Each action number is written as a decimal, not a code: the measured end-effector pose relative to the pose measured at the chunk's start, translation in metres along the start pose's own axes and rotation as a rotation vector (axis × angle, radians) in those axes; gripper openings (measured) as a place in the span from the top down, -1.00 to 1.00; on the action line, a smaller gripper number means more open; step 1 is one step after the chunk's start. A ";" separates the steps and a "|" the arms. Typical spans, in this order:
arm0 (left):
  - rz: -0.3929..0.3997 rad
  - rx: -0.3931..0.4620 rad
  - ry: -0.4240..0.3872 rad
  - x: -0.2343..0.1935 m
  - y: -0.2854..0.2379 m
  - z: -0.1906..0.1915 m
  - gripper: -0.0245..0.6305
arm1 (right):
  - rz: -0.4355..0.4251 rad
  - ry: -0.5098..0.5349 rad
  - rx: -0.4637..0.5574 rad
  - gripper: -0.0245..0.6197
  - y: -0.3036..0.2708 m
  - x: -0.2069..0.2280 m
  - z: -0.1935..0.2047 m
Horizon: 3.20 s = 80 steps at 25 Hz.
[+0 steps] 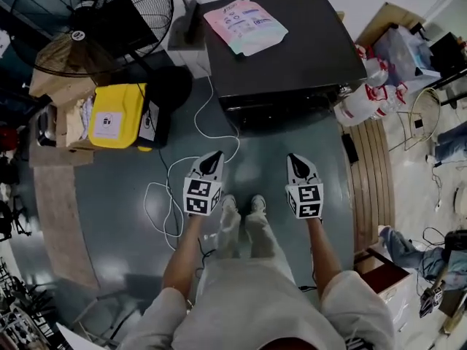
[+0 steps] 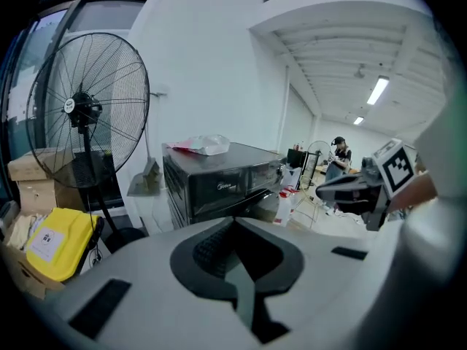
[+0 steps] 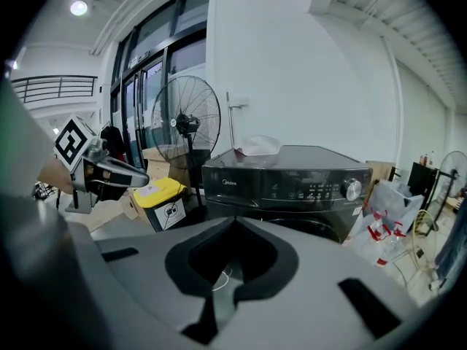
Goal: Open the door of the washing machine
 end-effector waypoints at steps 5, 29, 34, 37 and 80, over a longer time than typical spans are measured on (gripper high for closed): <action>0.028 -0.012 -0.010 -0.016 -0.033 0.014 0.90 | 0.004 0.002 -0.003 0.93 -0.030 -0.004 0.008; 0.143 0.013 -0.118 -0.041 -0.136 0.102 -0.08 | 0.004 -0.050 -0.071 0.93 -0.110 -0.021 0.101; 0.153 0.023 -0.140 -0.040 -0.159 0.111 -0.08 | -0.002 -0.055 -0.078 0.93 -0.120 -0.022 0.124; 0.156 0.028 -0.156 -0.043 -0.178 0.115 -0.08 | -0.001 -0.059 -0.080 0.93 -0.129 -0.020 0.135; 0.135 -0.016 -0.367 -0.021 -0.359 0.105 0.18 | 0.004 -0.125 -0.141 0.93 -0.155 0.012 0.222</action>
Point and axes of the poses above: the fingertips, and each gripper's own axes: y backward along the fingers, x to its right, z out of its underside, the point moved 10 cm from there along y, backward along the fingers, and after that the axes turned 8 degrees about -x, right-handed, at the moved point
